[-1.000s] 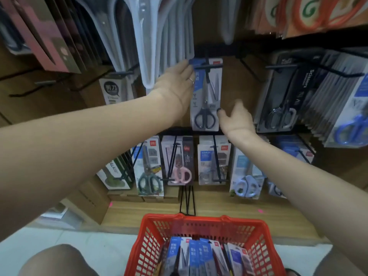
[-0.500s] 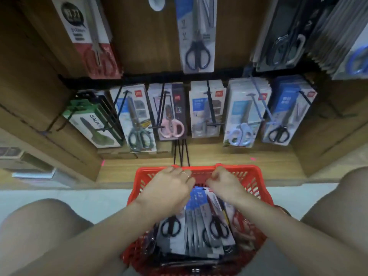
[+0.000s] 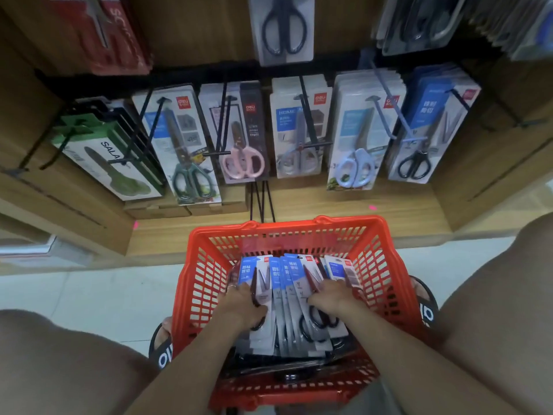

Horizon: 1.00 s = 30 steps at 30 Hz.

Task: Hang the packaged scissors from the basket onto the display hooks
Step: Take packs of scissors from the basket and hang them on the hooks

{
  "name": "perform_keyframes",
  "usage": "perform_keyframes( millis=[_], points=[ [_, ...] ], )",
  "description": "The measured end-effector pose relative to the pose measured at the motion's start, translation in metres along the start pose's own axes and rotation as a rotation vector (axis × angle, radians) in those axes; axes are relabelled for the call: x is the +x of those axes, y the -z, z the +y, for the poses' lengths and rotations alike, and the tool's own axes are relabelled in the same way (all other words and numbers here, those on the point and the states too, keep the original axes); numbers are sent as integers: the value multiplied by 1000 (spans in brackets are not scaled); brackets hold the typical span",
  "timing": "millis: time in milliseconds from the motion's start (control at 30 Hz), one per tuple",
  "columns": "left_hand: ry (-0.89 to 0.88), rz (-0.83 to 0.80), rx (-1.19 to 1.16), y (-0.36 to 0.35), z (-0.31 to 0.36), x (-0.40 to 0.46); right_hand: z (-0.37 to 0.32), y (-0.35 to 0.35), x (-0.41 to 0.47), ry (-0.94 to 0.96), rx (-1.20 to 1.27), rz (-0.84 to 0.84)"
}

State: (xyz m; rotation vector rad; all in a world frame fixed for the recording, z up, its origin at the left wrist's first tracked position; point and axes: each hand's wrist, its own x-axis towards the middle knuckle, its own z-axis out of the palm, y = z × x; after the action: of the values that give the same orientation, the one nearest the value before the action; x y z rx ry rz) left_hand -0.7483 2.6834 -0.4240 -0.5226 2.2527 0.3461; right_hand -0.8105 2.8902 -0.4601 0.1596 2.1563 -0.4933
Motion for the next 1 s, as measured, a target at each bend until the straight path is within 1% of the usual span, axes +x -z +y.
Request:
perform_keyframes(
  millis=[133, 233, 400, 567, 700, 833, 933, 1000],
  points=[
    [6, -12, 47, 3, 4, 0, 2, -5, -3, -15, 30, 8],
    [-5, -10, 87, 0, 9, -3, 1, -14, -8, 9, 93, -41],
    [5, -34, -26, 1, 8, -2, 4, -21, -12, 51, 192, -50],
    [39, -43, -157, 0, 10, 0, -3, -19, -12, 53, 378, -132],
    [67, -63, -226, 0, 9, 4, 1, -20, -8, -11, 494, -151],
    [70, -56, -191, -10, 11, 3, 6, -21, -3, -89, 589, -164],
    [85, -64, -179, -12, 11, 2, 5, -26, -1, -105, 664, -155],
    [98, -75, -171, -10, 10, 2, 4, -28, -1, -103, 668, -172]
  ],
)
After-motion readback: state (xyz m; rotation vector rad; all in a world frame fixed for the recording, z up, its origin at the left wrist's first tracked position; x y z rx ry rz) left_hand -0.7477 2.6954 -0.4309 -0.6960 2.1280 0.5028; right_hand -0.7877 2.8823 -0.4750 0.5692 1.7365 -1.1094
